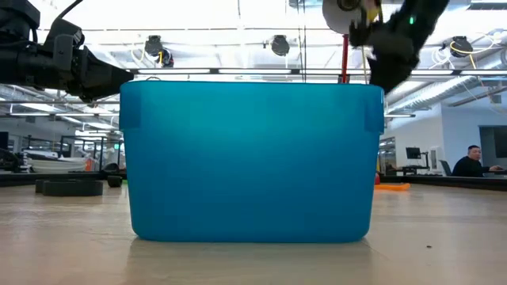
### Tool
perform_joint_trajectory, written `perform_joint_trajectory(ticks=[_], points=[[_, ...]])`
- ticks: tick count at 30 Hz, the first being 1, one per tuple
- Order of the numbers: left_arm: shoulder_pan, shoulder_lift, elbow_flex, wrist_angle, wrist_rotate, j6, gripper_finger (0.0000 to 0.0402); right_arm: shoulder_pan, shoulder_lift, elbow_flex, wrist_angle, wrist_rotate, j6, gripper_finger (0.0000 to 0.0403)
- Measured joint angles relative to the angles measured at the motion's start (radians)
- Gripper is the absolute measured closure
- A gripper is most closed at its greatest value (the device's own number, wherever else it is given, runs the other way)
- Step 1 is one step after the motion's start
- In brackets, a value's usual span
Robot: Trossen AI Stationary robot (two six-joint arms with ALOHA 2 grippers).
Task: Pick and place rubber bands into bin
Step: Put the right orange rubber band into the blue bin
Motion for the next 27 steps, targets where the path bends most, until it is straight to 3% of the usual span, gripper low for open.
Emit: perform_joint_trajectory(ticks=[5,11,16,27], points=[[0.0,0.0,0.0,0.0,0.0,-0.003,0.0135,-0.153,0.031,-0.072,0.006,-0.082,0.018,0.0267],[0.0,0.0,0.0,0.0,0.0,-0.005,0.0135,-0.261,0.051,-0.198,0.048,-0.091,0.057,0.0268],[0.0,0.0,0.0,-0.001,0.0,-0.002,0.0135,-0.295,0.051,-0.313,0.207,-0.163,0.049,0.027],[0.0,0.0,0.0,0.0,0.0,0.014,0.0135,-0.297,0.051,-0.439,0.361,-0.159,0.043,0.0279]])
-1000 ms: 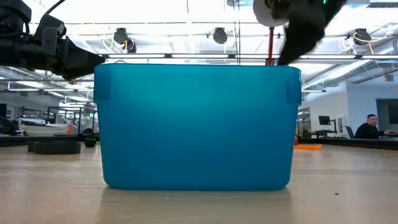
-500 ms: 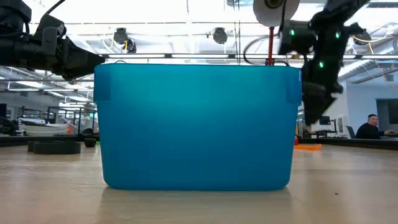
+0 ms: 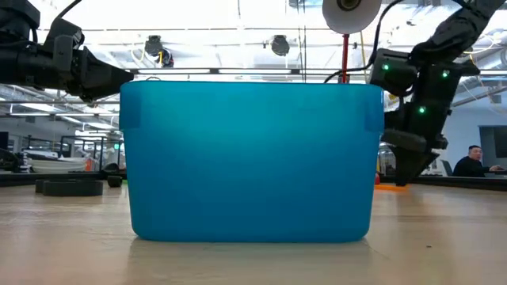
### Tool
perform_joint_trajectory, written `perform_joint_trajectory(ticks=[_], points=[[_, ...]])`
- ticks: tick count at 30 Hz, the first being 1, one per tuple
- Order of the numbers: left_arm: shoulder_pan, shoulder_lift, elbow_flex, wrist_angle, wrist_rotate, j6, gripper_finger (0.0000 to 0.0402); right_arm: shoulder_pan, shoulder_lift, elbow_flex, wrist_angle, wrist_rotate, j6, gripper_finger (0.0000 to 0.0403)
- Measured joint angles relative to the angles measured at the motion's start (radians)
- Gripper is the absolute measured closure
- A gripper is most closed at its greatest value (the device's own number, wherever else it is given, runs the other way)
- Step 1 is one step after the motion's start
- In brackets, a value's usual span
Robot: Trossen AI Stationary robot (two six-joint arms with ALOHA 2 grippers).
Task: Pick and place rubber bands into bin
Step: Put the right orange rubber band into the blue bin
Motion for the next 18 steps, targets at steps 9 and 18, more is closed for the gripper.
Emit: perform_joint_trajectory(ticks=[9,18], points=[[0.0,0.0,0.0,0.0,0.0,0.0,0.0135,0.001,-0.001,-0.018,0.032,-0.005,0.024,0.0314],[0.0,0.0,0.0,0.0,0.0,0.0,0.0135,0.001,0.0,-0.019,0.032,-0.005,0.025,0.0398]])
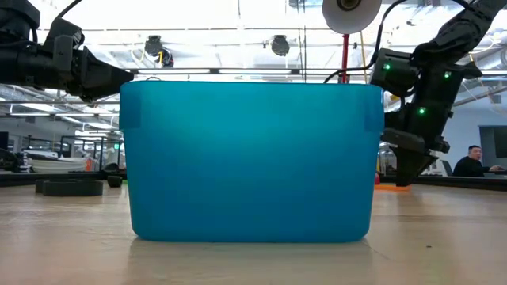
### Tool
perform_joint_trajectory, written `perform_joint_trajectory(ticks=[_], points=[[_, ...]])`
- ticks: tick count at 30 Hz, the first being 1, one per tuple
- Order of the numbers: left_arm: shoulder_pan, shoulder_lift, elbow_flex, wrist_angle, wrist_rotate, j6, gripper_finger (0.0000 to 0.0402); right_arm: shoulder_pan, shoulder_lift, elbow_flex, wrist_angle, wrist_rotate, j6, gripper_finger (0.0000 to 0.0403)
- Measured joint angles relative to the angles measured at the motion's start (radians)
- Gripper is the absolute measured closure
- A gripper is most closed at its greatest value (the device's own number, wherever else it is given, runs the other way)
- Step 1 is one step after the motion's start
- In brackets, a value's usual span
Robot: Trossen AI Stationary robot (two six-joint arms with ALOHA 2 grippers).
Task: Pick and place rubber bands into bin
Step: Put the right orange rubber band into the blue bin
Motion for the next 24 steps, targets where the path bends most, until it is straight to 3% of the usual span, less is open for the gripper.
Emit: perform_joint_trajectory(ticks=[14,24], points=[[0.0,0.0,0.0,0.0,0.0,0.0,0.0135,0.016,-0.006,-0.002,0.096,0.034,-0.035,0.0402],[0.0,0.0,0.0,0.0,0.0,-0.001,0.0135,0.146,-0.089,-0.002,0.428,0.028,-0.16,0.0402]])
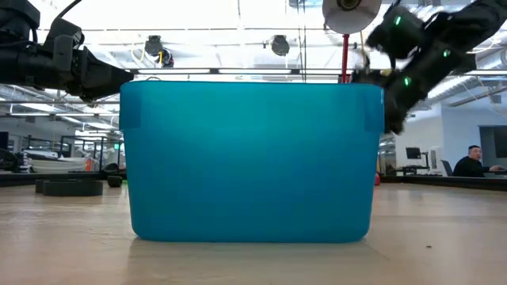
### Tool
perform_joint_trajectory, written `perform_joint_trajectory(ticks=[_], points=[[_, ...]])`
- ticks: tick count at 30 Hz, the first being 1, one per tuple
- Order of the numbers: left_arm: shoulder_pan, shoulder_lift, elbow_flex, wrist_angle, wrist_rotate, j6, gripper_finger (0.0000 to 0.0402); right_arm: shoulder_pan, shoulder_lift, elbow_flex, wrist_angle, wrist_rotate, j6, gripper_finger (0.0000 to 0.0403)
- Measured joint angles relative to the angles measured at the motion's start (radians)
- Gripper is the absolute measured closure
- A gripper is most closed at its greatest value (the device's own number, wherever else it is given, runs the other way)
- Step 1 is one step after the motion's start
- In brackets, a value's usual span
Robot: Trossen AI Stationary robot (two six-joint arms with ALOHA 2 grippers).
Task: Pick and place rubber bands into bin
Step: Put the right orange rubber band into the blue bin
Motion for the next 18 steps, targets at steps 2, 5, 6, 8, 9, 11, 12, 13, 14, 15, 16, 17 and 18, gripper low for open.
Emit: perform_joint_trajectory(ticks=[2,5,6,8,9,11,12,13,14,15,16,17,18], points=[[0.0,0.0,0.0,0.0,0.0,0.0,0.0135,0.034,-0.015,0.0,0.103,0.0,-0.032,0.0402],[0.0,0.0,0.0,0.0,0.0,-0.001,0.0135,0.085,-0.037,0.0,0.273,0.0,-0.083,0.0403],[0.0,0.0,0.0,0.0,0.0,-0.001,0.0135,0.101,-0.042,0.0,0.34,-0.001,-0.101,0.0403],[0.0,0.0,0.0,0.0,0.0,-0.001,0.0135,0.134,-0.048,0.0,0.48,0.0,-0.141,0.0403],[0.0,0.0,0.0,0.0,0.0,-0.001,0.0135,0.151,-0.048,0.0,0.559,0.0,-0.17,0.0403],[0.0,0.0,0.0,0.0,0.0,-0.001,0.0135,0.186,-0.048,0.0,0.707,0.0,-0.233,0.0403],[0.0,0.0,0.0,0.0,0.0,-0.002,0.0135,0.203,-0.049,0.002,0.764,0.0,-0.265,0.0403],[0.0,0.0,0.0,0.0,0.0,-0.002,0.0135,0.22,-0.049,0.009,0.794,0.001,-0.294,0.0403],[0.0,0.0,0.0,0.0,0.0,-0.002,0.0135,0.236,-0.048,0.021,0.802,0.001,-0.322,0.0403],[0.0,0.0,0.0,0.001,0.0,-0.002,0.0135,0.251,-0.048,0.039,0.789,0.001,-0.347,0.0403],[0.0,0.0,0.0,0.0,0.0,-0.002,0.0135,0.268,-0.047,0.062,0.763,0.001,-0.37,0.0403],[0.0,0.0,0.0,0.001,0.0,-0.002,0.0135,0.283,-0.041,0.093,0.728,0.002,-0.39,0.0403],[0.0,0.0,0.0,0.001,0.0,-0.002,0.0135,0.296,-0.029,0.131,0.68,0.003,-0.405,0.0403]])
